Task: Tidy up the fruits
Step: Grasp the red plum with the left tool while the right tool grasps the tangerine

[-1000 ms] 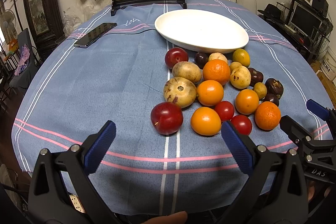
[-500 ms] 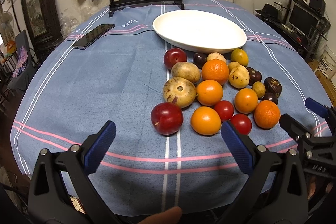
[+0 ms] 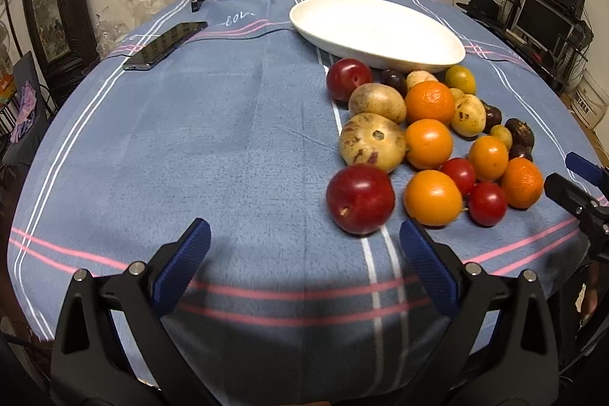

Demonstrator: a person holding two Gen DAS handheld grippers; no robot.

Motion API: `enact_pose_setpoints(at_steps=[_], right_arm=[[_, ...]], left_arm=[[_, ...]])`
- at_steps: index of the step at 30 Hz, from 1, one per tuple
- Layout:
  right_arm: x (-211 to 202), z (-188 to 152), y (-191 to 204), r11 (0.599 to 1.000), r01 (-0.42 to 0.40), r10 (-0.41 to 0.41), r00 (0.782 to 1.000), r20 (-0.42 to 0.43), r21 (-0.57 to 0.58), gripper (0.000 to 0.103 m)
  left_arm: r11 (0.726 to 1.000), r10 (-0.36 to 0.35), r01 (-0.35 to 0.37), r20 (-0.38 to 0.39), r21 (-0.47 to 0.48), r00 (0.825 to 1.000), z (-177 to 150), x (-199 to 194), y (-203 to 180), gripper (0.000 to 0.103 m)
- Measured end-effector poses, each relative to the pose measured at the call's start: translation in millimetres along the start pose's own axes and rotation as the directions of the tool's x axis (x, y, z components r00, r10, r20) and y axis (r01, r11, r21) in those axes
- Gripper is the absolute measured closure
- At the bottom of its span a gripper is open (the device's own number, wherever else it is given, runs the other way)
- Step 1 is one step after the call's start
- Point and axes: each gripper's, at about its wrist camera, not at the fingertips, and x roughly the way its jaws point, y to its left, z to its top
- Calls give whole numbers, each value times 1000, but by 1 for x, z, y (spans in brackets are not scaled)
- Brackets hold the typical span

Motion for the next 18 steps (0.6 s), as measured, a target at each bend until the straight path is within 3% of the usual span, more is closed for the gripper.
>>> enact_pose_setpoints(at_steps=[5, 7, 8, 11, 18], right_arm=[[6, 3, -7, 999, -32, 32, 999, -13, 5, 1], [8, 4, -7, 999, -42, 42, 999, -25, -8, 1], [10, 5, -8, 999, -43, 43, 999, -33, -20, 1], [12, 5, -8, 997, -59, 57, 997, -50, -49, 1], [10, 5, 0, 988, -108, 98, 991, -90, -115, 1]], left_arm=[[999, -45, 46, -19, 24, 999, 5, 18, -7, 21], [998, -41, 41, -6, 44, 999, 8, 21, -11, 24], [997, -48, 48, 2, 54, 999, 10, 22, -13, 30], [990, -113, 109, 40, 87, 993, 13, 20, -19, 63], [988, -139, 135, 41, 80, 989, 16, 22, -18, 63]])
